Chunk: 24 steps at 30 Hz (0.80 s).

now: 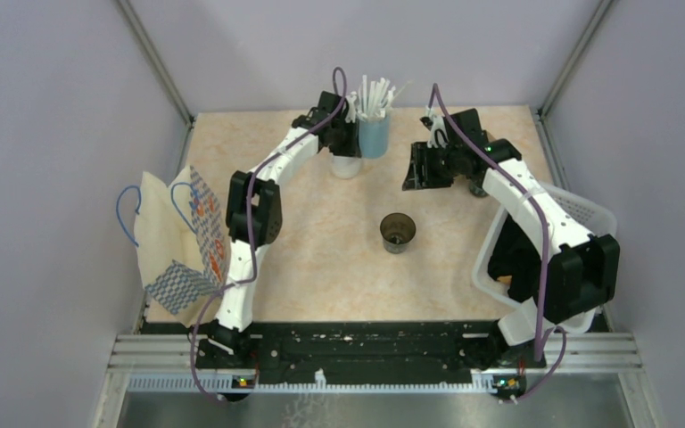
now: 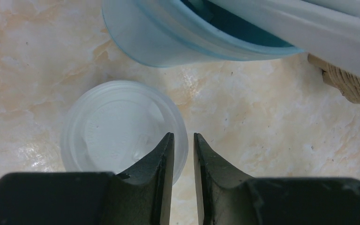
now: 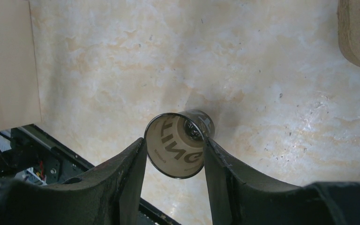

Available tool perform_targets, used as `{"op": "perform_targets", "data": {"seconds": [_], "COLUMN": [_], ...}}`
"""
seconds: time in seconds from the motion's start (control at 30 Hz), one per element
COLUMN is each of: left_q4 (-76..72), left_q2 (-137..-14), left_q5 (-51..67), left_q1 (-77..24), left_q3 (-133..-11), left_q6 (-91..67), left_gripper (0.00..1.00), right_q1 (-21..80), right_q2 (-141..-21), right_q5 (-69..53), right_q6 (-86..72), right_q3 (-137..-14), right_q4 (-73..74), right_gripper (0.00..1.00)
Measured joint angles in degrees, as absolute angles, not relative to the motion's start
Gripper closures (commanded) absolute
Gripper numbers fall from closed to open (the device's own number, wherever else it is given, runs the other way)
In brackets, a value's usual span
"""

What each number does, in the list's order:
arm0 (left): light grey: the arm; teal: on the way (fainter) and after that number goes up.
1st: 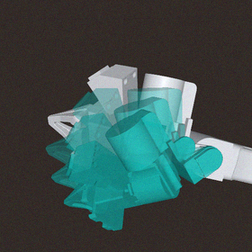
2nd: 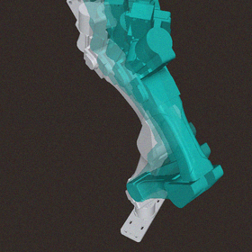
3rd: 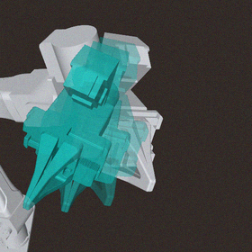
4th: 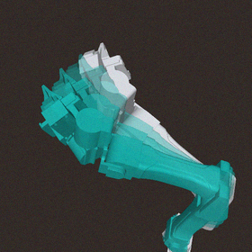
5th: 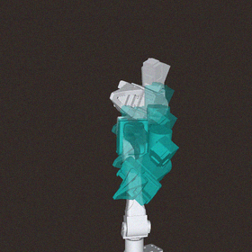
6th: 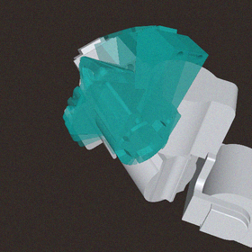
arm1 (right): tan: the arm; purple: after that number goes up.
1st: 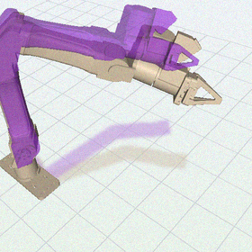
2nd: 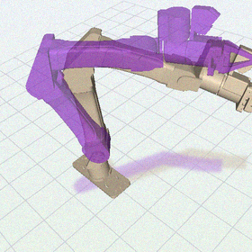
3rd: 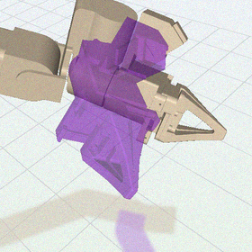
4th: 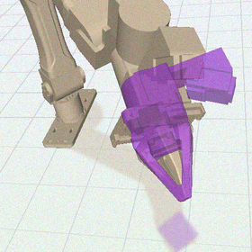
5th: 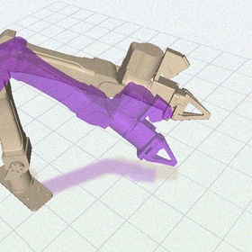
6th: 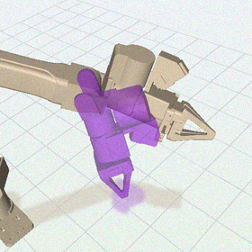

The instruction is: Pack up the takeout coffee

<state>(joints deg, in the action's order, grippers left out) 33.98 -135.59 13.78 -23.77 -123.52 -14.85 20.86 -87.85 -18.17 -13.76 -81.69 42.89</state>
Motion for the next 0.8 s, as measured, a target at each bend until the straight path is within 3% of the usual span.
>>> {"op": "perform_targets", "data": {"seconds": [0.33,0.67,0.8], "left_q4": [34.6,34.8,35.0], "left_q2": [-136.8,-136.9,-136.9], "left_q5": [13.4,11.0,10.2], "left_q1": [-24.4,-24.5,-24.6], "left_q3": [-124.7,-124.7,-125.1], "left_q6": [-14.8,-14.8,-14.9], "left_gripper": [0.73,0.99,1.0], "right_q1": [20.9,20.9,20.9], "right_q2": [-87.9,-87.9,-87.9], "right_q5": [-18.2,-18.3,-18.6], "right_q6": [-13.8,-13.7,-13.7], "right_q3": [-81.7,-81.7,-81.7], "right_q4": [42.9,42.9,42.9], "right_gripper": [0.52,0.52,0.52]}}
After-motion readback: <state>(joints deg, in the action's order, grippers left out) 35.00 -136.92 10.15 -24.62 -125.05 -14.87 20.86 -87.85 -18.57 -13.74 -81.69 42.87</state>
